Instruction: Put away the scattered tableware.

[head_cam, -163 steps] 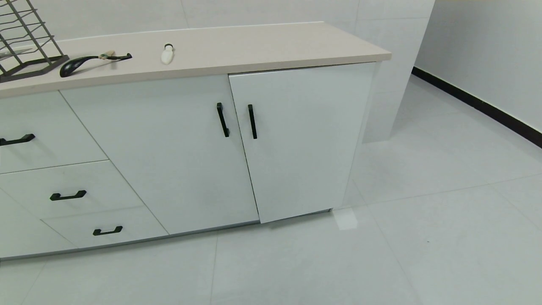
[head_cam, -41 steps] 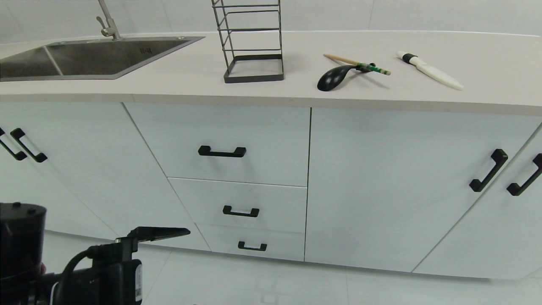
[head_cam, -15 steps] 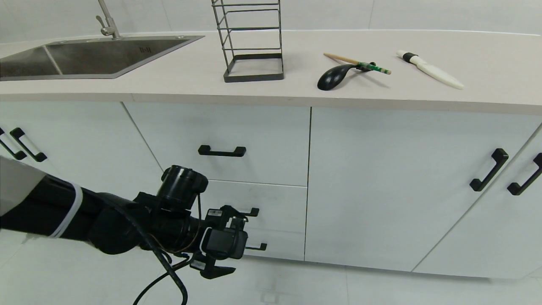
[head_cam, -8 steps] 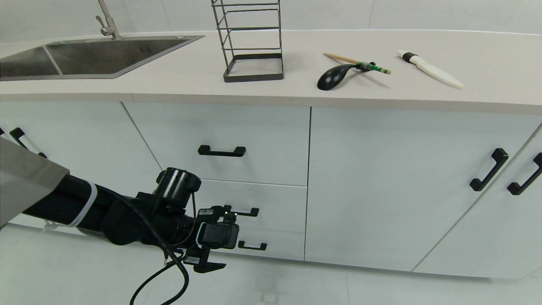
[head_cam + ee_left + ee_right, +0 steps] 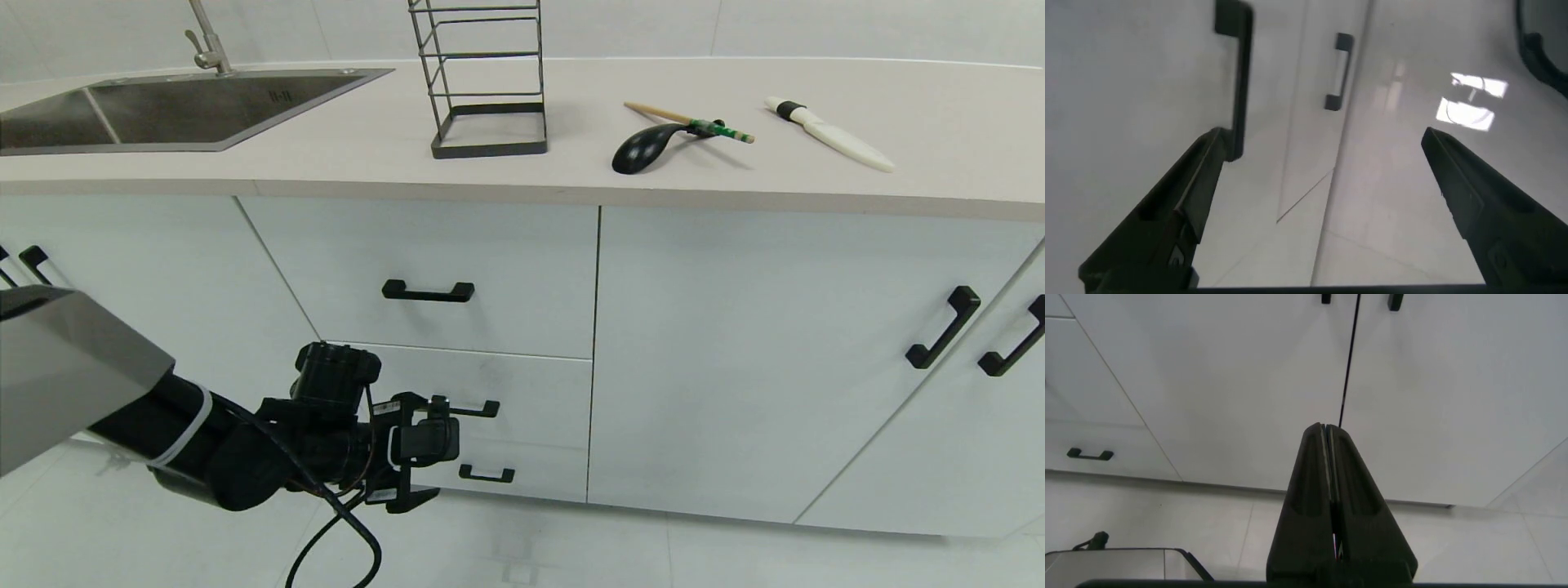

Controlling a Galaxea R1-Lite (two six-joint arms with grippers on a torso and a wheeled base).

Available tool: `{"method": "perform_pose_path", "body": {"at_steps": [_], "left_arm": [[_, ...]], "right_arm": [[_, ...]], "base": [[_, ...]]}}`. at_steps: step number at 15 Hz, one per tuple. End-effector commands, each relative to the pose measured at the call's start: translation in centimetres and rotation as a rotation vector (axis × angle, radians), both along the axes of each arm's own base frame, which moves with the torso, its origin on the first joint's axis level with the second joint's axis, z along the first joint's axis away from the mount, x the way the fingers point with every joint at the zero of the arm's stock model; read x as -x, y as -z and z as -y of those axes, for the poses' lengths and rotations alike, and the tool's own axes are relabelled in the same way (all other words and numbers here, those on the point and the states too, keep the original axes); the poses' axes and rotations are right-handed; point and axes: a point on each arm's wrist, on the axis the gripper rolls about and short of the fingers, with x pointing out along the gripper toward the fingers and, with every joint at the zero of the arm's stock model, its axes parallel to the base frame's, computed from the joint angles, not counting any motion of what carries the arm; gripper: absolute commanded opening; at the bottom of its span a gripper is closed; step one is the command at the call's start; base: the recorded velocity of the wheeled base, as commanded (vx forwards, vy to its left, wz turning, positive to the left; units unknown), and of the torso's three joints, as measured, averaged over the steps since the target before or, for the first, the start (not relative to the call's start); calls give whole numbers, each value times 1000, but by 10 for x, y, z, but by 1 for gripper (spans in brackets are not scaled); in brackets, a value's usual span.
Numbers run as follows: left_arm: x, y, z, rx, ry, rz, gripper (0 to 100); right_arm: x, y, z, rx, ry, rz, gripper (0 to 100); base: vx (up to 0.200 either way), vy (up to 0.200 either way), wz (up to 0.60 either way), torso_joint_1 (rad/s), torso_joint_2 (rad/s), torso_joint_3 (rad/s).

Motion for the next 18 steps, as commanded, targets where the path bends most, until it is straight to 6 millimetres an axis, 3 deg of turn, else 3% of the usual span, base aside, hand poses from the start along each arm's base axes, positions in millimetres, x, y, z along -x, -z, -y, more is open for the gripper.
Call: {"method": "perform_pose_path", "body": {"at_steps": [1,4,9,14,18], "left_arm": [[2,10,2,-1,-1,-21,100],[0,9,3,2,3,-12,100],[-25,11,11,15,5,26,100],[-38,20,14,14,9,25,100],[-40,27,15,11,10,15,100]], "right_arm": [[0,0,0,1,0,0,0],[0,0,0,1,0,0,0],[0,0,0,1,0,0,0],[0,0,0,1,0,0,0],[0,0,0,1,0,0,0]], "base": [[0,0,0,0,0,0],[0,0,0,0,0,0],[0,0,0,0,0,0],[0,0,0,0,0,0],[0,0,0,0,0,0]]}}
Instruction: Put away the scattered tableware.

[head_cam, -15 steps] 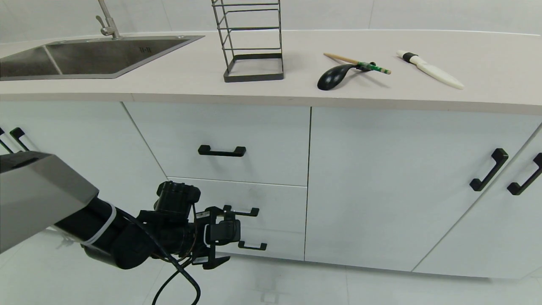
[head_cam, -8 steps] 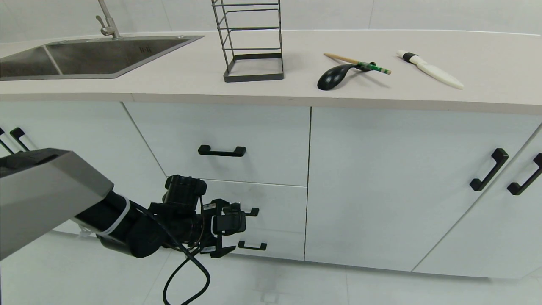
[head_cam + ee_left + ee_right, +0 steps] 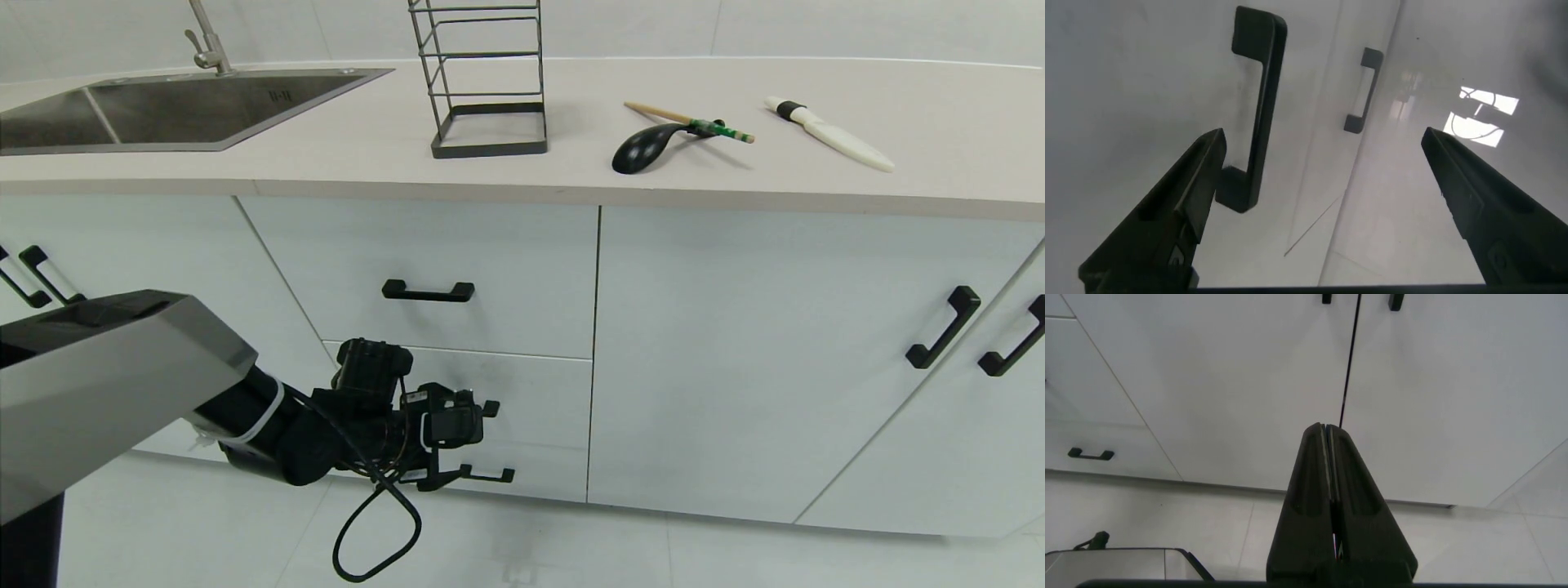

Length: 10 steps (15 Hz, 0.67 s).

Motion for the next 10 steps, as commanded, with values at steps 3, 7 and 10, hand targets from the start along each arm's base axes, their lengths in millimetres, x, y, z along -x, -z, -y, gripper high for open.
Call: {"method": "perform_pose_path", "body": {"at_steps": [3,7,10], "left_arm": [[-12,8,3,12,-5,44,100],[-13,14,4,9,0,29,100],[-11,19,7,7,10,14,100]], "right_arm": [[0,0,0,1,0,0,0],[0,0,0,1,0,0,0],[0,0,0,1,0,0,0]], "base": [[0,0,0,0,0,0],[0,0,0,0,0,0],[0,0,0,0,0,0]]}}
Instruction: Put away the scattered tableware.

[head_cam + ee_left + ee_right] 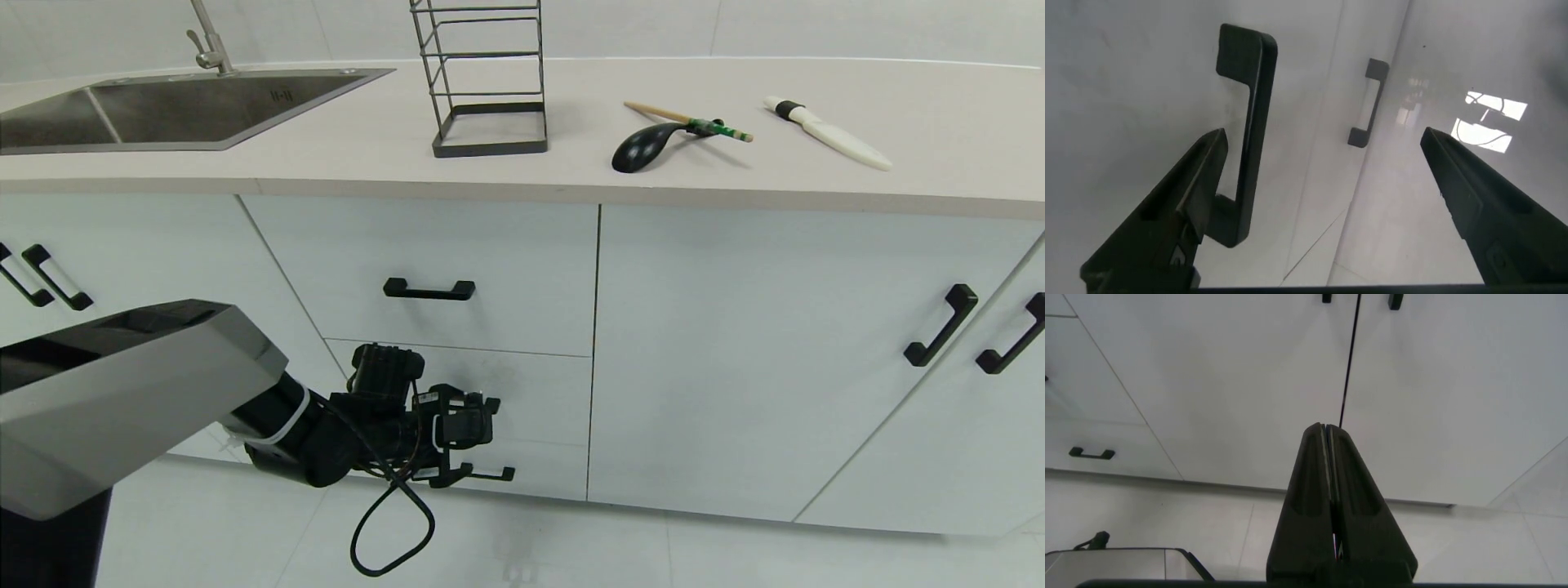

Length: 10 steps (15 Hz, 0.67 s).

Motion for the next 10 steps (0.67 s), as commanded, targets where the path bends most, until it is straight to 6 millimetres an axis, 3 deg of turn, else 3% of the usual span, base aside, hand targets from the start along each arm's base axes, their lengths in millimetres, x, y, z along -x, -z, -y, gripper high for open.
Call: {"method": "perform_pose_path", "body": {"at_steps": [1,10], "left_arm": [[3,5,2,-6,7,-23,100],[24,14,0,-7,37,-98,100]], "right_arm": [[0,0,0,1,0,0,0],[0,0,0,1,0,0,0]], "base": [[0,0,0,0,0,0],[0,0,0,0,0,0]]}}
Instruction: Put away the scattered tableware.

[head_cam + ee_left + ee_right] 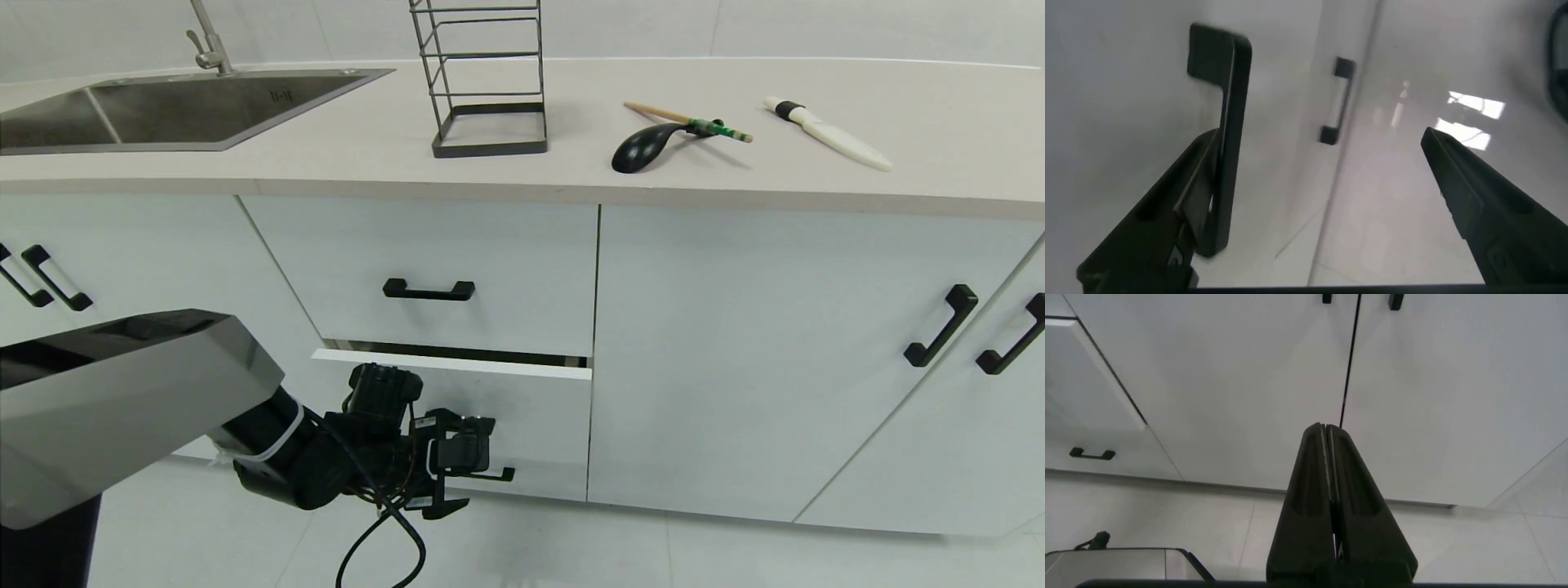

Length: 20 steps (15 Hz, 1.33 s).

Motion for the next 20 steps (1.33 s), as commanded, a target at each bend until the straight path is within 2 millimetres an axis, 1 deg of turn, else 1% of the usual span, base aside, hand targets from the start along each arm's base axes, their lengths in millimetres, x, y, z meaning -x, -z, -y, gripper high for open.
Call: {"method": "perform_pose_path", "body": {"at_steps": [1,6,10,13,14,16,18,20], "left_arm": [[0,-1,1,2,0,12,100],[5,-9,-1,6,1,22,100],[19,-30,-1,16,14,61,100],[37,-48,3,29,42,90,100],[45,-56,6,39,54,101,100],[50,-75,11,71,62,152,100],[59,-99,16,150,41,184,100],[66,-117,20,218,17,196,100]], "right_arm": [[0,0,0,1,0,0,0],[0,0,0,1,0,0,0],[0,0,0,1,0,0,0],[0,0,0,1,0,0,0],[0,0,0,1,0,0,0],[0,0,0,1,0,0,0],[0,0,0,1,0,0,0],[0,0,0,1,0,0,0]], "base": [[0,0,0,0,0,0],[0,0,0,0,0,0],[0,0,0,0,0,0],[0,0,0,0,0,0],[0,0,0,0,0,0],[0,0,0,0,0,0],[0,0,0,0,0,0],[0,0,0,0,0,0]]}}
